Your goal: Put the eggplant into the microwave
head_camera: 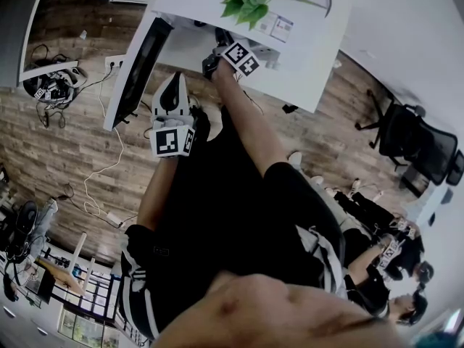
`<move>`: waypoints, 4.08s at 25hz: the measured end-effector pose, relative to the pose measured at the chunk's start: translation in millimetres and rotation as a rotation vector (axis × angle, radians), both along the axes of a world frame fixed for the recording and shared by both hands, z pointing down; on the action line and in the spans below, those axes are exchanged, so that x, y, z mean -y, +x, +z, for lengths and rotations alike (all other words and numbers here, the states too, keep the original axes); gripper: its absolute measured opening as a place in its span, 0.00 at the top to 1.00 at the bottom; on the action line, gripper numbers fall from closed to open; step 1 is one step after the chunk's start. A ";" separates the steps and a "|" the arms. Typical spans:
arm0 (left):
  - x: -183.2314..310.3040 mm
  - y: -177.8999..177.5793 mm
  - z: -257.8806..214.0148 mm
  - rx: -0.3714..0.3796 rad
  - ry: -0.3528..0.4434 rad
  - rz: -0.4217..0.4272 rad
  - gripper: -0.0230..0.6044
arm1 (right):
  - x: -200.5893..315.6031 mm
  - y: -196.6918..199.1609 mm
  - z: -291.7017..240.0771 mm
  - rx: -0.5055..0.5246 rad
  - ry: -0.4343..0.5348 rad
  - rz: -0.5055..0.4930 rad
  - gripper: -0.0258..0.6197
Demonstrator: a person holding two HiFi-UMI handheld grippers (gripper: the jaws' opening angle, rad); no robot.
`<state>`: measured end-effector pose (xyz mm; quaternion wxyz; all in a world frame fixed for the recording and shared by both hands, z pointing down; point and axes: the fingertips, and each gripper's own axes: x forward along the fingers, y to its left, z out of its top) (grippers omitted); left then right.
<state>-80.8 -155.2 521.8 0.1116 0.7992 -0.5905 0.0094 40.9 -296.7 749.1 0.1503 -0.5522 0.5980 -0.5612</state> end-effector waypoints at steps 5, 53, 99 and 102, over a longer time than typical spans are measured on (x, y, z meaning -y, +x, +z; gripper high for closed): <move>-0.1 1.9 0.0 -0.003 -0.002 0.006 0.91 | 0.1 2.0 -2.8 -0.086 -0.001 -0.035 0.70; 9.1 5.7 7.3 -0.014 -0.011 0.037 0.91 | -30.0 11.2 -11.2 -0.709 0.087 -0.427 0.58; -9.4 2.8 -48.3 0.030 0.055 0.034 0.91 | -156.7 8.8 -254.6 -0.687 0.529 -0.439 0.91; -11.2 7.4 -44.5 0.025 0.047 0.051 0.91 | -156.9 9.3 -254.8 -0.685 0.537 -0.440 0.91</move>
